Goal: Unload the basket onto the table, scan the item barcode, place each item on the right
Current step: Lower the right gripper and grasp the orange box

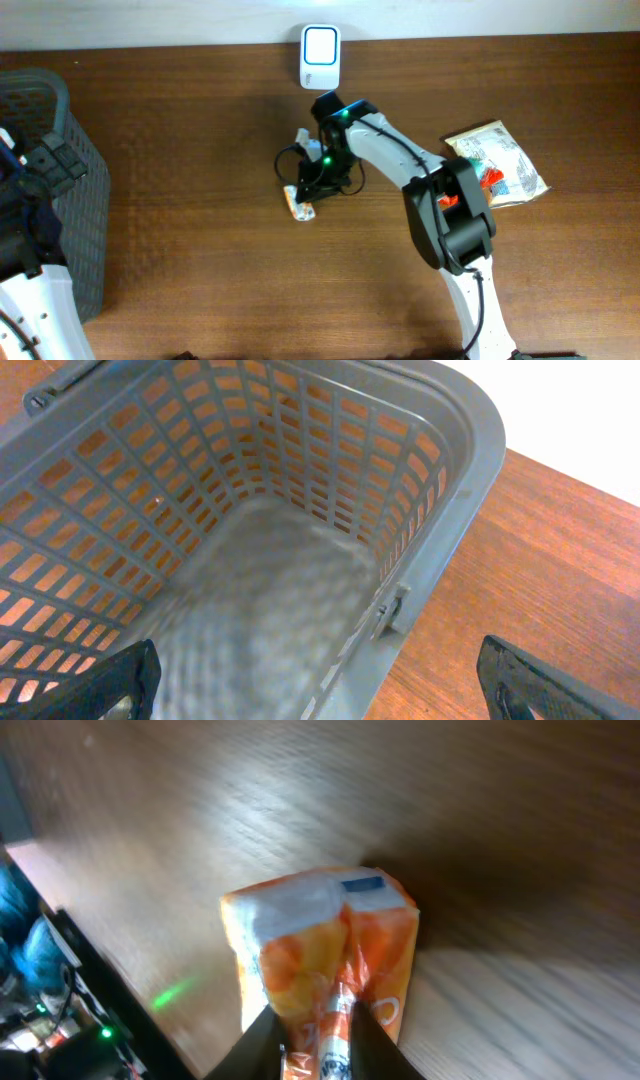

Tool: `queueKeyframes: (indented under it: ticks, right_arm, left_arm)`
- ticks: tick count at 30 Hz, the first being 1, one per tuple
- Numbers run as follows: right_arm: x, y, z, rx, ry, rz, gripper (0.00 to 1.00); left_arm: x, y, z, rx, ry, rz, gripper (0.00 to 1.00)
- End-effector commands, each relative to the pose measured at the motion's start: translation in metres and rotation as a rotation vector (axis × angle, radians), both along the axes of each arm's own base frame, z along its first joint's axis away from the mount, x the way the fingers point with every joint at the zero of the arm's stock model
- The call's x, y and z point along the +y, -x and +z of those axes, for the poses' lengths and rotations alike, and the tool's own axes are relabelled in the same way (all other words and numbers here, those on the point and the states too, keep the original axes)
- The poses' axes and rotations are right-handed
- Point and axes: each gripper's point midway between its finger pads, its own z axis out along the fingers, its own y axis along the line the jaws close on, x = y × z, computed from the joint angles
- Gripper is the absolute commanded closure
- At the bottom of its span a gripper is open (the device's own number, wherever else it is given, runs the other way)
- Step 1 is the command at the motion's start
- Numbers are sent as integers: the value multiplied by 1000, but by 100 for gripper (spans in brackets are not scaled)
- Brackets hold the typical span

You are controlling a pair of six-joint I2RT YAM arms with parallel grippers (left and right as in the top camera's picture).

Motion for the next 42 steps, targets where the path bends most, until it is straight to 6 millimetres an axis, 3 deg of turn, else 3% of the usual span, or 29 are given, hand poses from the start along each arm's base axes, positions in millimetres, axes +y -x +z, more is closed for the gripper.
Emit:
queueKeyframes:
  ticks: [1, 5, 11, 15, 20, 25, 34, 36, 39, 42]
  right_arm:
    - [-55, -31, -9, -57, 166, -89, 71]
    - [-97, -53, 1, -120, 334, -125, 65]
    - [-134, -71, 18, -196, 507, -143, 60]
    - [-131, -71, 23, -193, 481, -142, 53]
    - [-88, -63, 35, -206, 195, 22, 46]
    - [-78, -57, 27, -203, 124, 57, 46]
    - [-66, -36, -2, -142, 24, 70, 53]
    - [-65, -33, -8, -135, 26, 74, 60]
    - [-65, -30, -11, -128, 27, 73, 86]
    - [-63, -31, -6, -103, -4, 42, 96]
  left_arm:
    - [2, 1, 3, 1, -13, 0, 1]
    - [2, 1, 3, 1, -13, 0, 1]
    - [2, 1, 3, 1, -13, 0, 1]
    - [2, 1, 3, 1, -13, 0, 1]
    - [2, 1, 3, 1, -13, 0, 1]
    - [2, 1, 3, 1, -13, 0, 1]
    - [2, 1, 3, 1, -13, 0, 1]
    - [2, 1, 3, 1, -13, 0, 1]
    - [2, 1, 3, 1, -13, 0, 1]
    - [2, 1, 3, 1, -13, 0, 1]
